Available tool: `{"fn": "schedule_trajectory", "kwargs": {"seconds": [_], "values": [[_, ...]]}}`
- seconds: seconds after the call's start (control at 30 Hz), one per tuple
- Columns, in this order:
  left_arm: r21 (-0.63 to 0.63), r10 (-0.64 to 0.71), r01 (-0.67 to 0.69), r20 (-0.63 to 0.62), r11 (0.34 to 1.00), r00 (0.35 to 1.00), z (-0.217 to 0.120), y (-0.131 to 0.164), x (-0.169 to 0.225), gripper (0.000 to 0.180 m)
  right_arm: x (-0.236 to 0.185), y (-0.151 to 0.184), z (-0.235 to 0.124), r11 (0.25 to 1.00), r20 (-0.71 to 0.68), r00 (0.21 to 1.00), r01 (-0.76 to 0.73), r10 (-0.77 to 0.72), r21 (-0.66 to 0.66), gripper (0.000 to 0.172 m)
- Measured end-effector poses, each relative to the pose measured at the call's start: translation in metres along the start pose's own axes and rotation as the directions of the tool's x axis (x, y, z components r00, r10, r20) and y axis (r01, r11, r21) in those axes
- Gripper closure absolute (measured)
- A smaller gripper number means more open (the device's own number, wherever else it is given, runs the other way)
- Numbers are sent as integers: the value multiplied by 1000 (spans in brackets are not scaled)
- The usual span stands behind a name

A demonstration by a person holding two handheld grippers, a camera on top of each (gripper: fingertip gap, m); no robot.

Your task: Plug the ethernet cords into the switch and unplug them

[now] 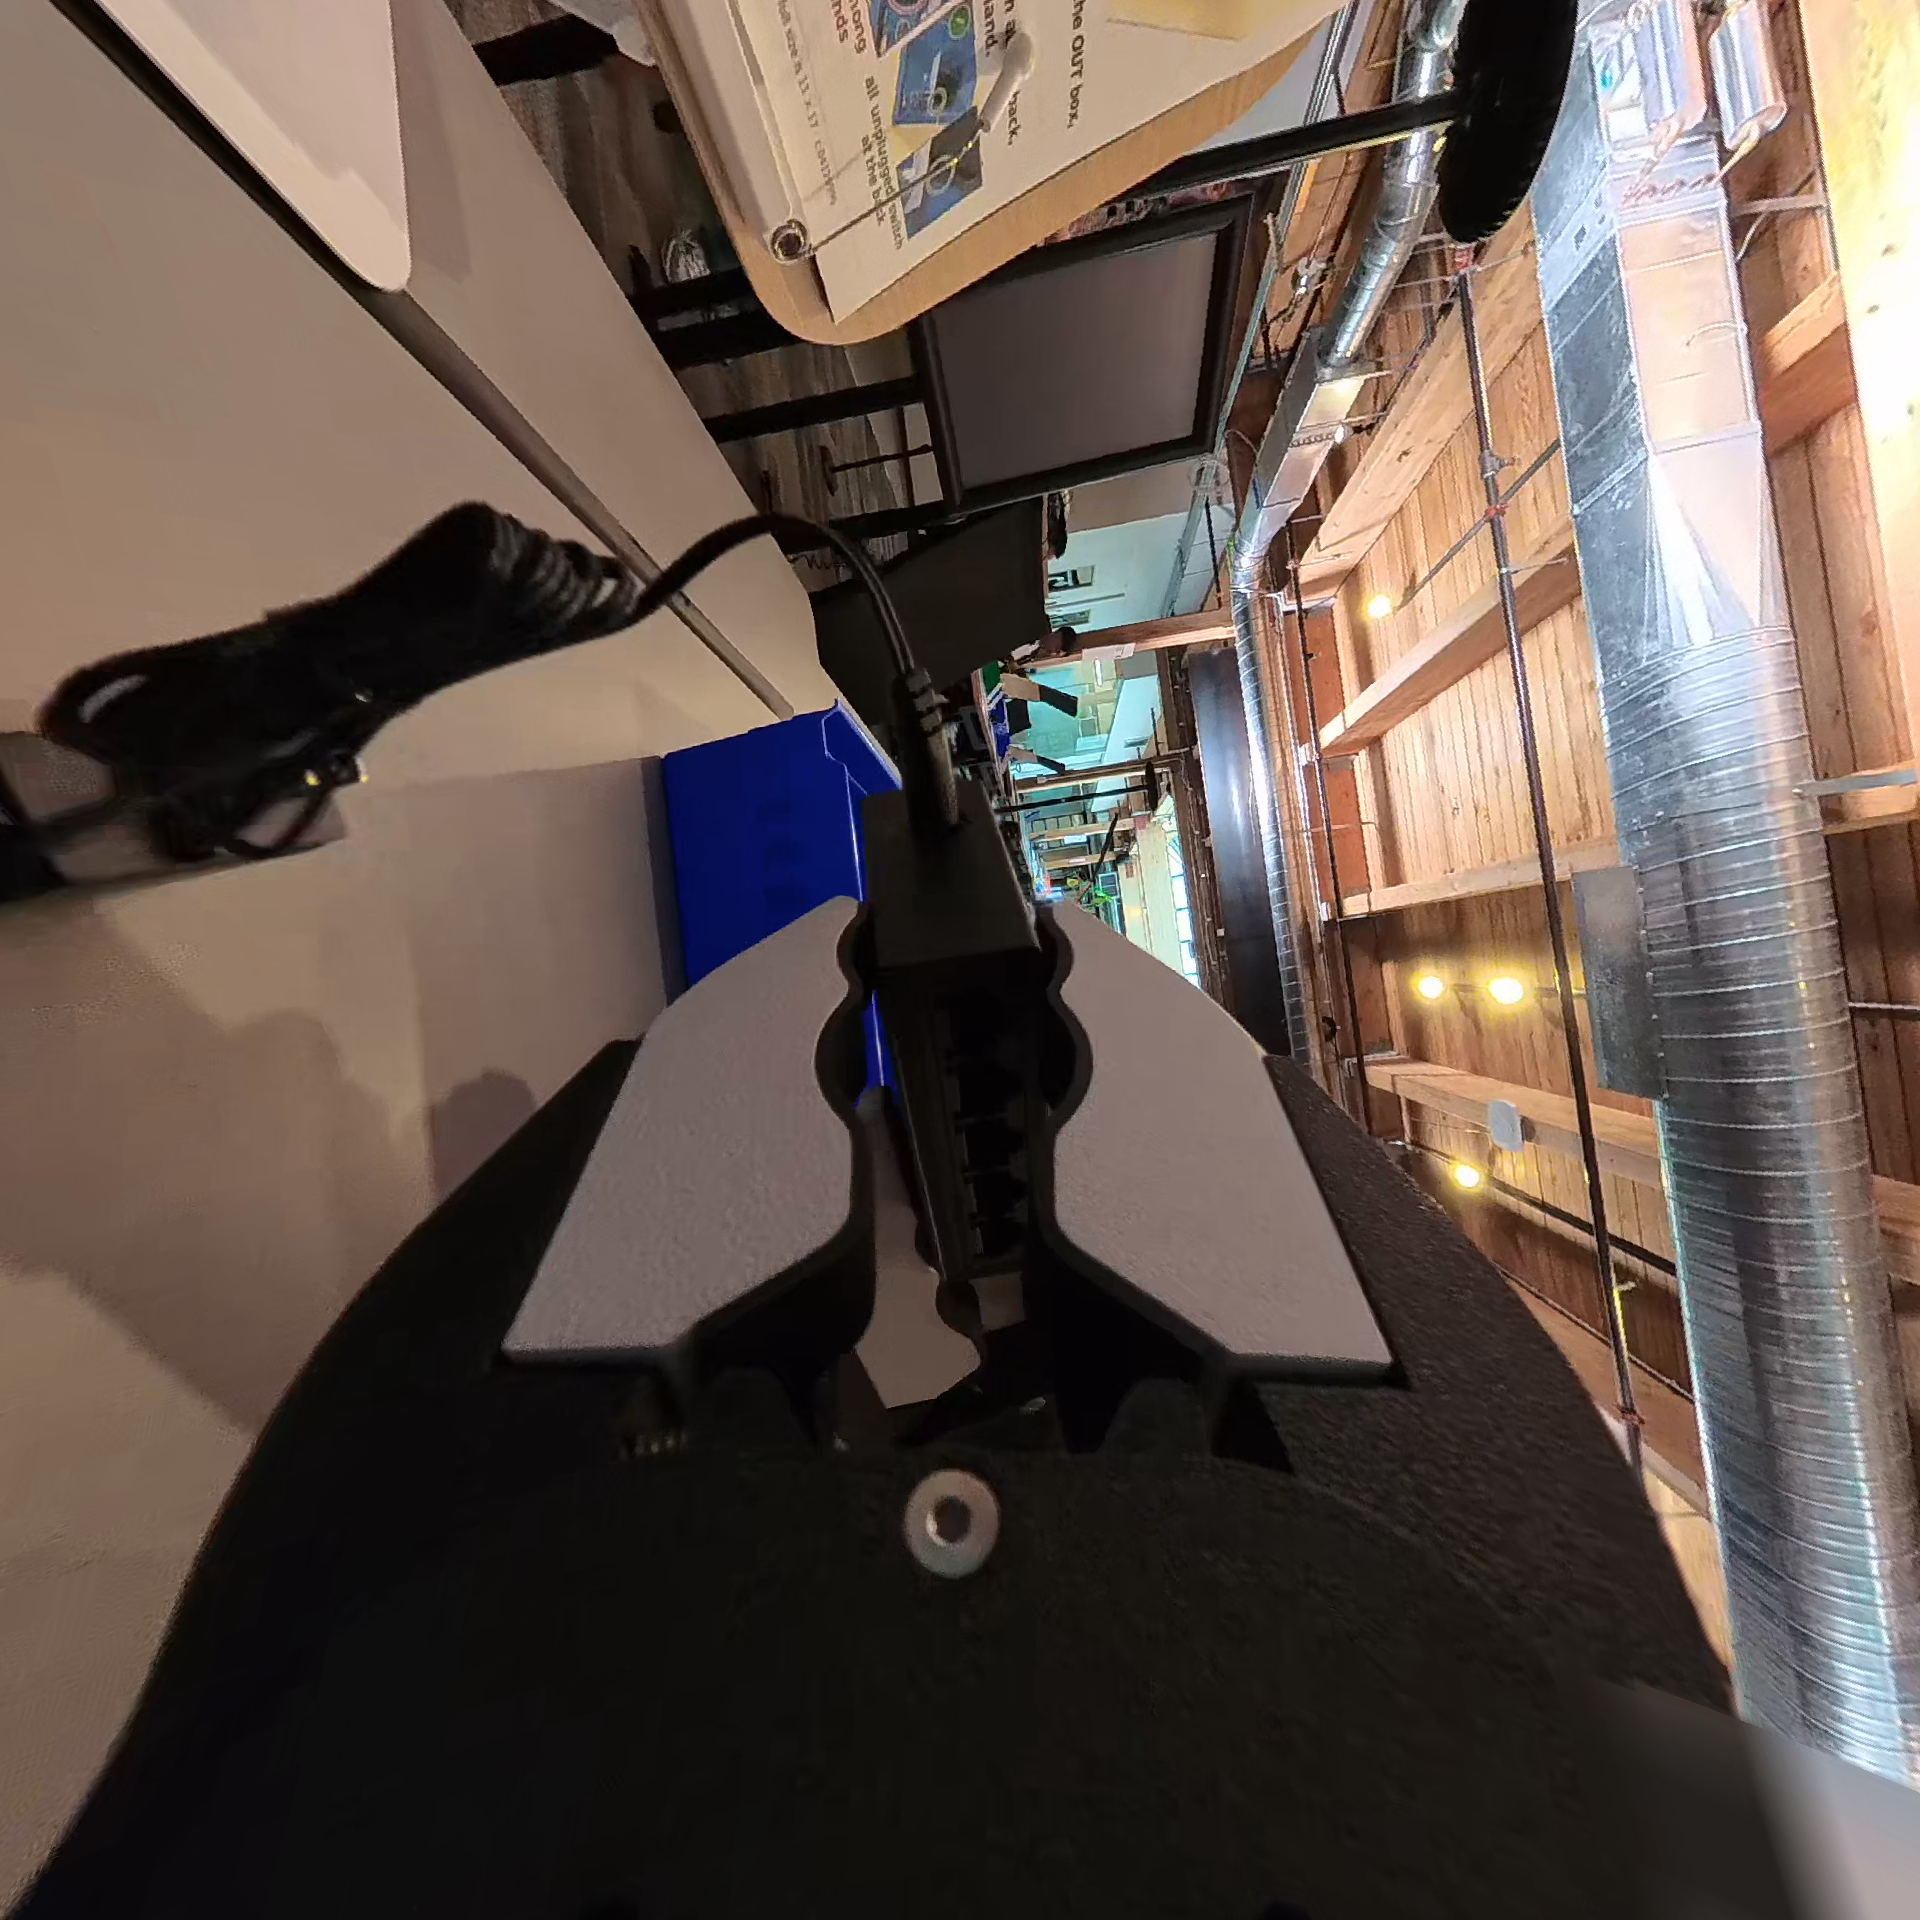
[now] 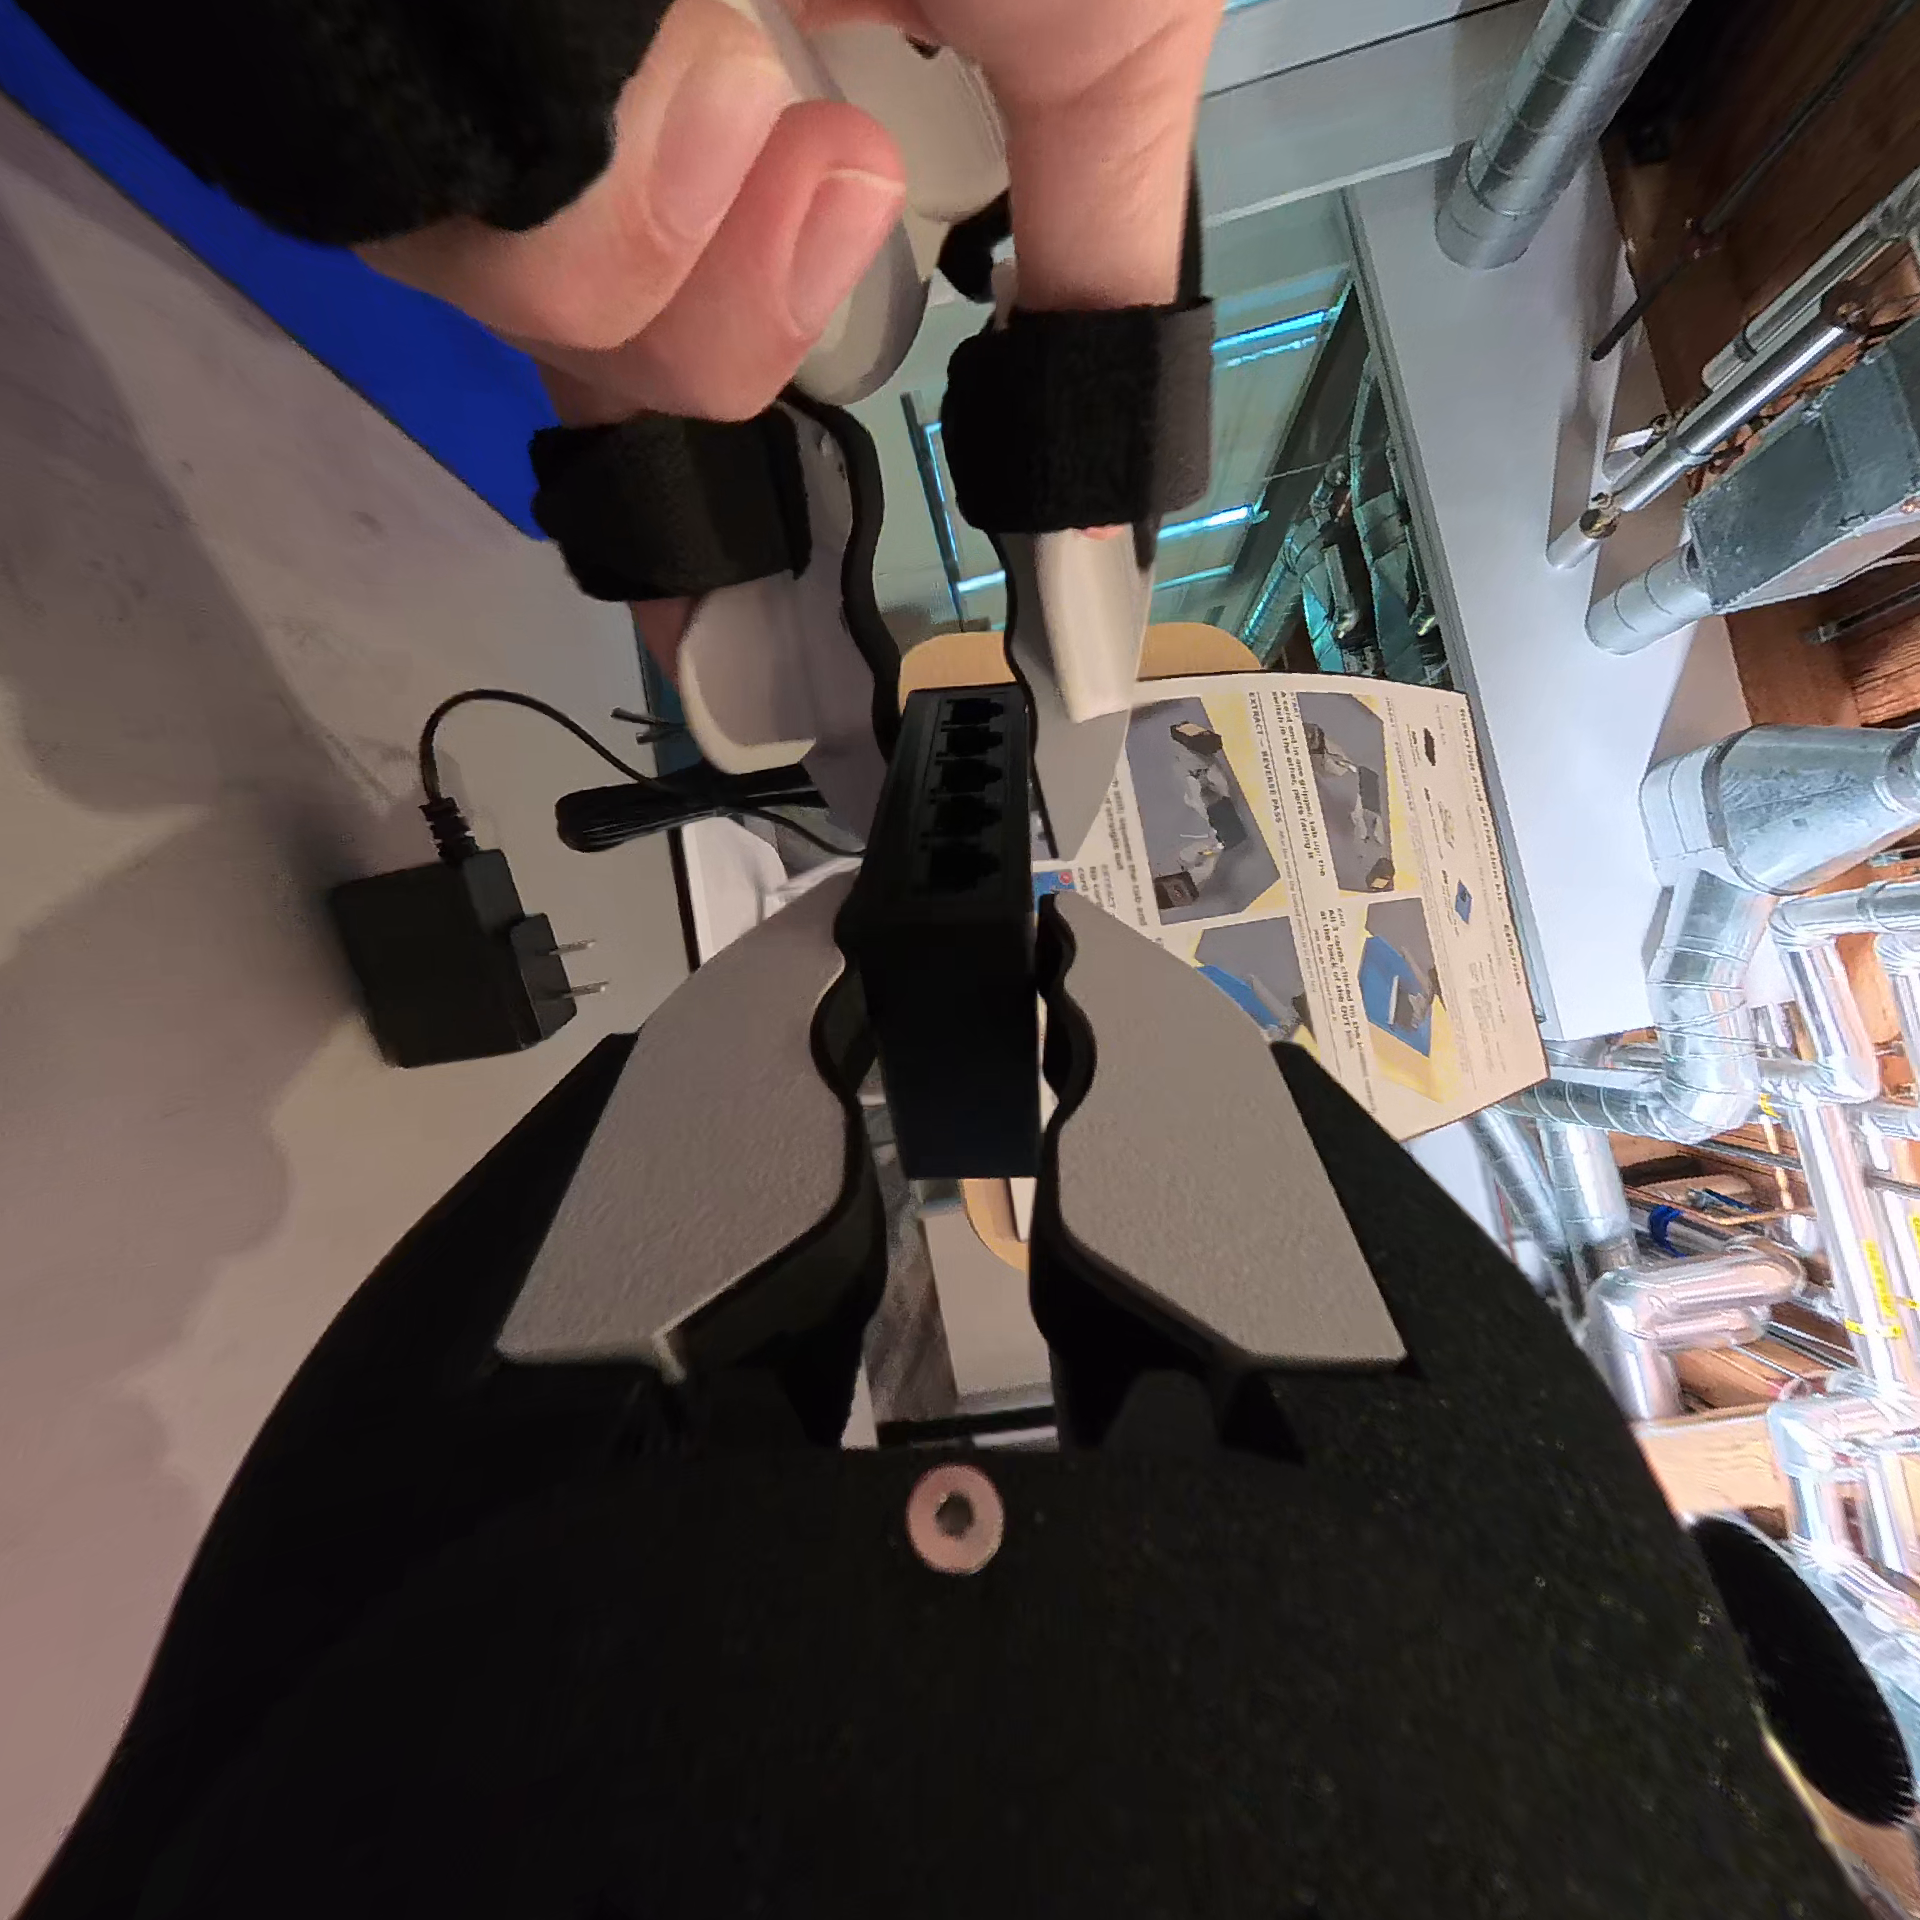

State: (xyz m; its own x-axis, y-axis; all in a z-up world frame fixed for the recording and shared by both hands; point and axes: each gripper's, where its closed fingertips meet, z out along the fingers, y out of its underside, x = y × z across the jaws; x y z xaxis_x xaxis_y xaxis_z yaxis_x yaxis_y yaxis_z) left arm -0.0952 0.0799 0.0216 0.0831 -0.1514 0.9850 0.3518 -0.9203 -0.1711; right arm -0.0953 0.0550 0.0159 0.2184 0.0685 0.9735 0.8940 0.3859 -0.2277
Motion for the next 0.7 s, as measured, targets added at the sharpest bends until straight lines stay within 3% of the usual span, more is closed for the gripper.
{"fn": "schedule_trajectory", "kwargs": {"seconds": [0.03, 0.2, 0.37, 0.53, 0.7], "values": [[-16, -10, 10, -9, 1000, 1000, 1, 2, 0, 151, 1, -1, -1, 1000, 7, 1000, -22, 22, 17, 144], [-132, 40, -49, -67, 990, 997, 3, 10, 8, 143, 8, 1, -10, 975, 60, 984, -172, 166, 138, 144], [-175, 6, -19, -76, 984, 997, 5, 14, 7, 138, 9, 8, -16, 939, 145, 958, -273, 246, 208, 144], [-287, -61, 40, -65, 957, 996, 13, 35, 0, 142, 2, 9, -18, 936, 195, 958, -257, 212, 242, 144], [-219, -49, 38, -44, 975, 998, 16, 31, -4, 147, -3, 19, -13, 972, 155, 980, -151, 124, 181, 144]]}}
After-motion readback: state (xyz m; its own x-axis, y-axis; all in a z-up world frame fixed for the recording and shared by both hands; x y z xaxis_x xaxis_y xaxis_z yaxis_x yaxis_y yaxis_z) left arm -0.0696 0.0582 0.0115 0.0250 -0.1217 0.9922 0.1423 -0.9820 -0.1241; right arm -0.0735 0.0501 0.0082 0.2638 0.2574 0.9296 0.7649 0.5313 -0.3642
